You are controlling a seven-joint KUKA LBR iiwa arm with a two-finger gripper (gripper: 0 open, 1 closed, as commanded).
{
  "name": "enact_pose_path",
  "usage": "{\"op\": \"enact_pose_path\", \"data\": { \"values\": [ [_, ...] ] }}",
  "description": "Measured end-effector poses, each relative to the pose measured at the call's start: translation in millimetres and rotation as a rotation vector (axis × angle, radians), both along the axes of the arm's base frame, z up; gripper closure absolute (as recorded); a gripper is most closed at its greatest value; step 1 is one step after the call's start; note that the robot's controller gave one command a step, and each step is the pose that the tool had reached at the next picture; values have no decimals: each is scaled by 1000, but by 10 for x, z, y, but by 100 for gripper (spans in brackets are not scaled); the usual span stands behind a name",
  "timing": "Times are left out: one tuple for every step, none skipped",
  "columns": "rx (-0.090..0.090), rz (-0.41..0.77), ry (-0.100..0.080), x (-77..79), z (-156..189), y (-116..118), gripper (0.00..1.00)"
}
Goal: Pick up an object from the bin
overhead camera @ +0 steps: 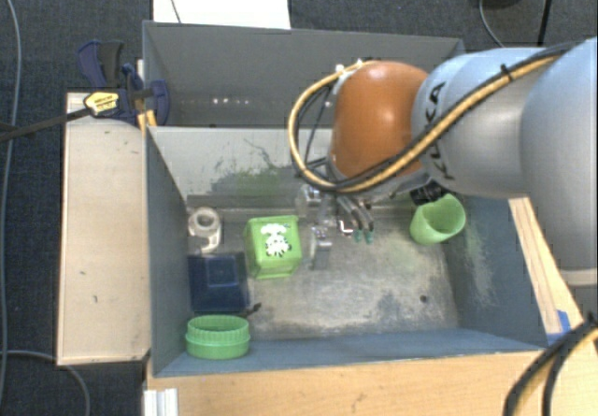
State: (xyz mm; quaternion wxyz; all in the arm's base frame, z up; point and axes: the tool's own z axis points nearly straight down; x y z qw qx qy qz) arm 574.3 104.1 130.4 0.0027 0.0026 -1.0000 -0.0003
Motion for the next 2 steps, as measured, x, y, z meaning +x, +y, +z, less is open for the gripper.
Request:
{"op": "enact_pose_path", "data": {
  "values": [
    [1,-2,-8,18,46,-4,0],
    [-2,20,-9,-121,-119,285,0]
  ]
}}
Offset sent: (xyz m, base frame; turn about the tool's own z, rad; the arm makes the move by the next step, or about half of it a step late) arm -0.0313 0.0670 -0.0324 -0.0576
